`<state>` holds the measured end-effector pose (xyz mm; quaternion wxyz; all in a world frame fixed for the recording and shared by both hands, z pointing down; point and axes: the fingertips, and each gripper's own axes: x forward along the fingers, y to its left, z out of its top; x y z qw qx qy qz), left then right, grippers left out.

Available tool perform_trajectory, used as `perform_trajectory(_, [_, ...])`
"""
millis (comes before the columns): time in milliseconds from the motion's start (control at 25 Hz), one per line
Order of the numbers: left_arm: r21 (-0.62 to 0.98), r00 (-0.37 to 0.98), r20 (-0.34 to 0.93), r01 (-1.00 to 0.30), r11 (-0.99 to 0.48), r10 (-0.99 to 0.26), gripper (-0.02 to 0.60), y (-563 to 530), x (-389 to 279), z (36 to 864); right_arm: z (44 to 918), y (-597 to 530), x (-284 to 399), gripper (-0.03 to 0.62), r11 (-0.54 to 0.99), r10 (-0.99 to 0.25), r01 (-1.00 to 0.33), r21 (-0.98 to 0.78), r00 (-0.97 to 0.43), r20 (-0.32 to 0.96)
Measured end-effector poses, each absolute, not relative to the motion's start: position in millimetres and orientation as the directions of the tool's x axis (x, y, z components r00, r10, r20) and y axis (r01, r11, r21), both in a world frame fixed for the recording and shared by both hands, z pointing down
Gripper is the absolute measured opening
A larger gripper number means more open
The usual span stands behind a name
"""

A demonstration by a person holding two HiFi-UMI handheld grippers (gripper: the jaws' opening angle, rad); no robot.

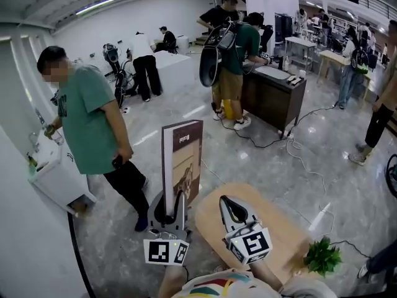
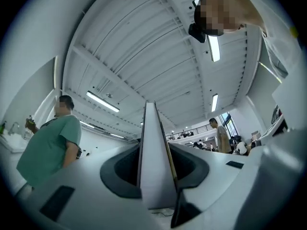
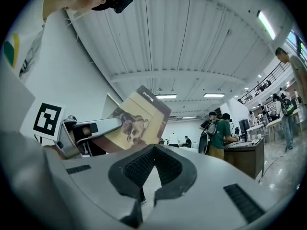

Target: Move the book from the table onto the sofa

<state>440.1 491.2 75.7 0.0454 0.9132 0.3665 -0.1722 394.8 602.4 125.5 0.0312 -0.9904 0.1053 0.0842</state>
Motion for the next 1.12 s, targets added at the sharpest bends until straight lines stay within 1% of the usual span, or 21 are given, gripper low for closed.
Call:
perform_trajectory(120, [-0.050, 0.691, -0.343, 0.663, -0.747, 0.636, 0.153, 489, 428, 79, 131, 606, 388, 0.012, -0.971, -0.215, -0.229, -0.062, 0.960, -0.178])
perform_trajectory(200, [-0.053, 0.720, -0.341, 0.628, -0.777, 0.605, 0.153, 481, 421, 82, 133, 600, 389, 0.012, -0.962, -0.250, -0.266, -0.067, 0.950, -0.186])
perform_trajectory(360, [-0.052, 0.795, -0.309, 0.533, -0.844, 0.522, 0.153, 448, 415, 88, 134, 574, 400, 0.012, -0.927, -0.344, -0.364, -0.090, 0.920, -0.186])
perform_trajectory(480, [-0.058, 0.837, -0.287, 0.470, -0.881, 0.465, 0.152, 422, 395, 93, 142, 555, 395, 0.012, -0.895, -0.398, -0.423, -0.141, 0.900, -0.179])
perform_trajectory(560, [-0.075, 0.856, -0.293, 0.423, -0.903, 0.426, 0.153, 409, 379, 87, 143, 549, 394, 0.011, -0.878, -0.418, -0.448, -0.167, 0.889, -0.185])
perform_trajectory(640, [-0.082, 0.882, -0.315, 0.341, -0.936, 0.349, 0.153, 382, 362, 81, 141, 532, 389, 0.012, -0.853, -0.463, -0.493, -0.173, 0.867, -0.186])
perform_trajectory(720, [-0.072, 0.903, -0.339, 0.256, -0.964, 0.265, 0.153, 329, 346, 78, 142, 490, 380, 0.012, -0.826, -0.513, -0.539, -0.164, 0.840, -0.179])
perform_trajectory(880, [-0.028, 0.915, -0.379, 0.136, -0.990, 0.137, 0.153, 183, 318, 79, 145, 358, 358, 0.012, -0.776, -0.597, -0.615, -0.138, 0.788, -0.152])
perform_trajectory(1040, [-0.037, 0.919, -0.393, 0.026, -0.999, 0.038, 0.153, 163, 301, 71, 140, 329, 365, 0.012, -0.692, -0.687, -0.706, -0.154, 0.709, -0.160])
perform_trajectory(1120, [-0.061, 0.917, -0.398, -0.034, -0.998, -0.007, 0.153, 133, 276, 71, 142, 287, 352, 0.012, -0.638, -0.736, -0.755, -0.154, 0.656, -0.166])
